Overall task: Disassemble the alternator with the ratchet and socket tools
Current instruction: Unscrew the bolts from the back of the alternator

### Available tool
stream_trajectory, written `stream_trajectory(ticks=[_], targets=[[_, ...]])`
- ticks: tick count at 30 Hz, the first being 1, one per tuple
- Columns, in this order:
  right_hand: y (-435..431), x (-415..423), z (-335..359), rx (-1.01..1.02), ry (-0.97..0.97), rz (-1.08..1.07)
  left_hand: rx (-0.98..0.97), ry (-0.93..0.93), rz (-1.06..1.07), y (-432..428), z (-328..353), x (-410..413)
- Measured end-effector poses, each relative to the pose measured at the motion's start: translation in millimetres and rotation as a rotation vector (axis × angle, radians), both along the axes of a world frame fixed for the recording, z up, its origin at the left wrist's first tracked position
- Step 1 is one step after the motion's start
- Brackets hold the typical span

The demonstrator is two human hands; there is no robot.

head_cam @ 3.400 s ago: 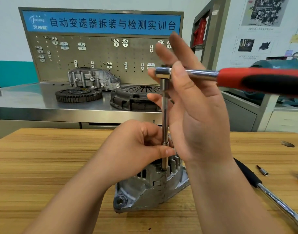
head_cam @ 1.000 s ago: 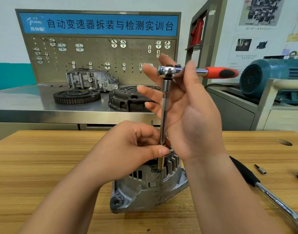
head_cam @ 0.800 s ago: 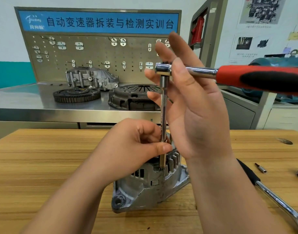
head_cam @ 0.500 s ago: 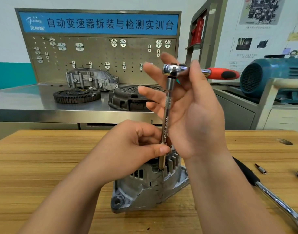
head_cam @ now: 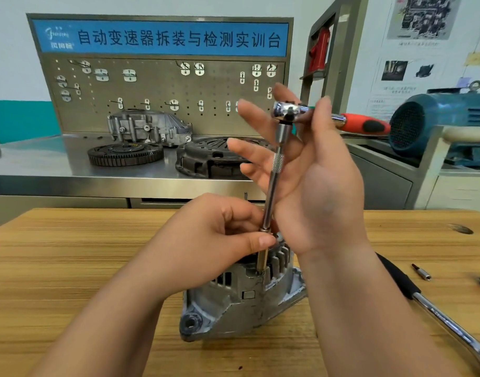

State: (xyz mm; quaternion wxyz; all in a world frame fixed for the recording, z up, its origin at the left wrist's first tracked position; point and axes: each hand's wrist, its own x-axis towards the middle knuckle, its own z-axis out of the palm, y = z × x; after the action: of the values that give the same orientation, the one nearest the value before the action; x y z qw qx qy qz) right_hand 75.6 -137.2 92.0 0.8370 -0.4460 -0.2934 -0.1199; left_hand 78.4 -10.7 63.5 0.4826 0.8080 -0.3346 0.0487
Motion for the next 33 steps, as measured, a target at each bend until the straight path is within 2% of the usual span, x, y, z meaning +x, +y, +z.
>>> stream_trajectory(ticks=[5, 7, 12, 16, 22, 25, 30, 33], targets=[[3.4, -4.7, 0.4, -0.068, -0.174, -0.148, -0.022, -0.018, 0.097, -1.2, -2.1, 2.0], [4.7, -6.0, 1.4, -0.073, -0.211, -0.134, -0.02, -0.025, 0.086, -1.1, -2.4, 2.6], [3.5, -3.6, 0.1, 0.007, -0.085, 0.034, -0.012, 0.002, 0.004, 0.8, 0.1, 1.1], [1.2, -2.2, 0.5, 0.005, -0.023, 0.019, -0.026, 0.025, -0.007, 0.4, 0.2, 0.5], [4.5, -8.0, 2.0, -0.097, -0.246, -0.168, -0.055, -0.004, 0.045, -0.6, -2.4, 2.6], [4.0, -6.5, 1.2, -0.06, -0.197, -0.093, -0.053, 0.001, 0.036, -0.3, -2.8, 4.2], [-0.8, -2.1, 1.5, 0.013, -0.009, 0.017, -0.045, 0.031, -0.034, 0.8, -0.1, 0.6], [1.0, -2.8, 0.9, -0.001, -0.044, -0.015, -0.062, 0.011, 0.011, -1.1, -0.2, 0.6]])
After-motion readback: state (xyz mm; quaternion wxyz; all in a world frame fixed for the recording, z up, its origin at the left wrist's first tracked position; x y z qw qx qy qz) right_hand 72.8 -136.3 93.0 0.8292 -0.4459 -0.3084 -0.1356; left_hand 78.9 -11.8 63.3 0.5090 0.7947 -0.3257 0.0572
